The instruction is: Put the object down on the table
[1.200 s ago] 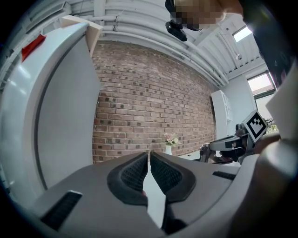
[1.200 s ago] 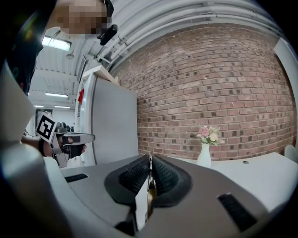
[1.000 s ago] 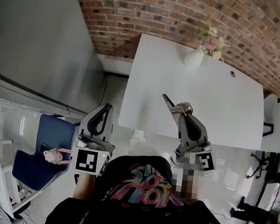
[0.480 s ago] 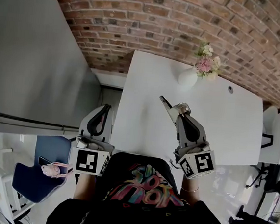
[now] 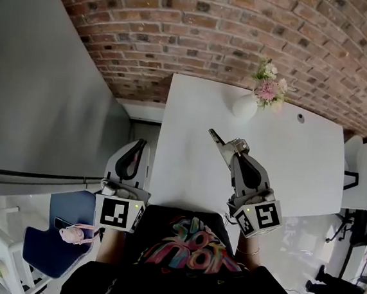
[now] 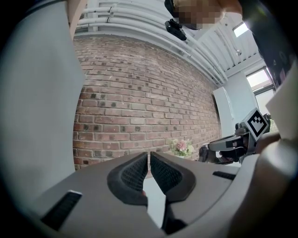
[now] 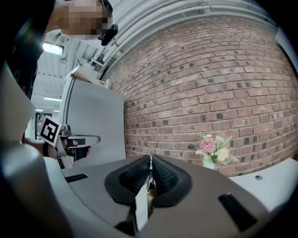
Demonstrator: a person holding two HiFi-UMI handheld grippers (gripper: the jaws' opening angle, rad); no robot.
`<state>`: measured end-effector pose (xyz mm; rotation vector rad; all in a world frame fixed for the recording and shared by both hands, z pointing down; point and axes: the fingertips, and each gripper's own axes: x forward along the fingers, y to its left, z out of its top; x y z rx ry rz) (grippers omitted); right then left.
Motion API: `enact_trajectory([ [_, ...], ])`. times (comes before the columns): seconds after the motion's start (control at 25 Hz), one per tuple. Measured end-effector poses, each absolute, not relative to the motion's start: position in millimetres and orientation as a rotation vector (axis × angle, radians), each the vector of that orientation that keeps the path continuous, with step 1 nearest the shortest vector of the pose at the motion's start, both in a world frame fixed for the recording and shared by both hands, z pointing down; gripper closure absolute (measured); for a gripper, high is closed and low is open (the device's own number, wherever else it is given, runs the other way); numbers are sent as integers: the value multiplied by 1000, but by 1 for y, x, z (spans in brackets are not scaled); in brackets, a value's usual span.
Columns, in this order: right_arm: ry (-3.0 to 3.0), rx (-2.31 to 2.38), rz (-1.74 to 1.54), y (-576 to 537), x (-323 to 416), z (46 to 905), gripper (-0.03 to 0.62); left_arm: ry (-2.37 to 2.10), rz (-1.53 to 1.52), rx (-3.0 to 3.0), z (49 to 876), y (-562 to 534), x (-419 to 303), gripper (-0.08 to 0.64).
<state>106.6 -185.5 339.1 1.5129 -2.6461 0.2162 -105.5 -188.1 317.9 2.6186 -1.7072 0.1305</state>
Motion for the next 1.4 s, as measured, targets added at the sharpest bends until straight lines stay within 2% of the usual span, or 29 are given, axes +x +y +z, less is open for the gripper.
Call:
enact_trajectory([
  [0.8,-2611,1495,249,-185,86,352,557,-1628,132,2632,333,-190,-119,523],
  [1.4,-2623,1371,449,-198,48,402,557,-1552,184,2590,365,-188,-120,523],
])
